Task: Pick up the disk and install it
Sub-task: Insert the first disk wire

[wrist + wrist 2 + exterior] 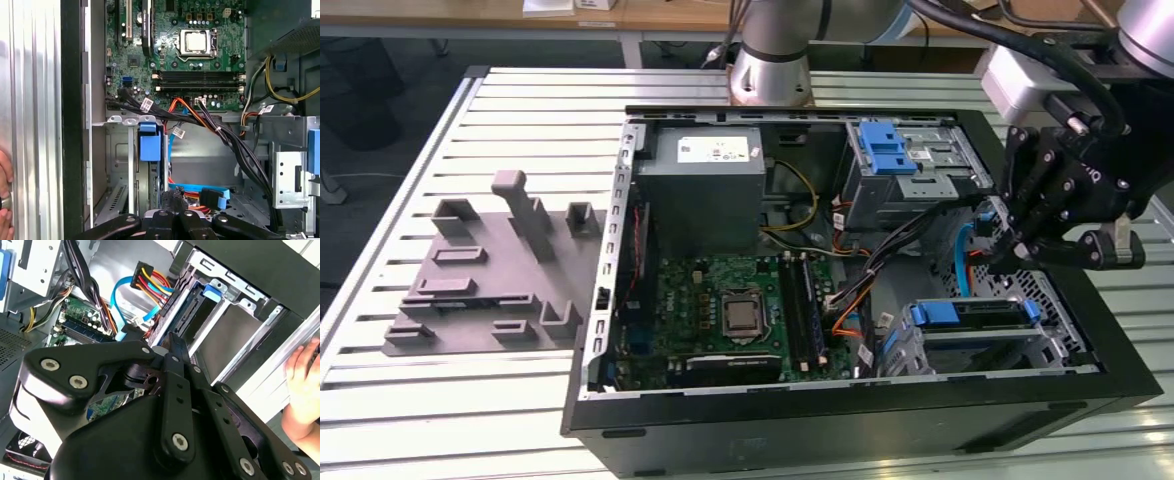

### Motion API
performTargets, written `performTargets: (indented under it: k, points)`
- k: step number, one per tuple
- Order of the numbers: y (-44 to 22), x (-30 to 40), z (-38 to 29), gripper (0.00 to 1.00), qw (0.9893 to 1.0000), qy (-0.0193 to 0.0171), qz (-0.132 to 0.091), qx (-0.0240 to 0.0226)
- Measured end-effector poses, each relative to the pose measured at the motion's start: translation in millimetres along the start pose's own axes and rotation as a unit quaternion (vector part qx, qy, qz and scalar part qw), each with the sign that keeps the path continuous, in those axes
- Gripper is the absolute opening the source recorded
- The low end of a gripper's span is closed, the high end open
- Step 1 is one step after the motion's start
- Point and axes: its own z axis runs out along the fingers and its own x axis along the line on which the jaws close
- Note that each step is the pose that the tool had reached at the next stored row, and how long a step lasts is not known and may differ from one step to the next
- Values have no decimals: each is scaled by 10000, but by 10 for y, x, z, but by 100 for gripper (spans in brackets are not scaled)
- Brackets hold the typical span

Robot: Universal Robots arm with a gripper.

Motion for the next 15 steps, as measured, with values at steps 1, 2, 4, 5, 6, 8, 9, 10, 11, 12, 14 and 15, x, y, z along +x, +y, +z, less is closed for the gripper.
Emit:
performTargets:
  k: [1, 2, 4, 5, 6, 8, 9, 10, 11, 12, 14, 15]
  points:
    - [-7, 0, 5, 11, 10000, 0, 0, 0]
    - [-13, 0, 8, 11, 10000, 1, 0, 0]
    - [-18, 0, 13, 11, 10000, 1, 0, 0]
    - [-19, 0, 14, 11, 10000, 0, 0, 0]
    - [-19, 0, 15, 11, 10000, 0, 0, 0]
    - [-19, 0, 15, 11, 10000, 0, 0, 0]
    - [-19, -1, 17, 11, 10000, -1, 0, 0]
    - [-20, -4, 19, 11, 10000, -2, 0, 0]
    - [-21, -8, 20, 11, 10000, -1, 0, 0]
    - [-23, -12, 21, 11, 10000, 0, 0, 0]
    - [-29, -26, 28, 11, 10000, 0, 0, 0]
    - [-31, -31, 31, 11, 10000, 0, 0, 0]
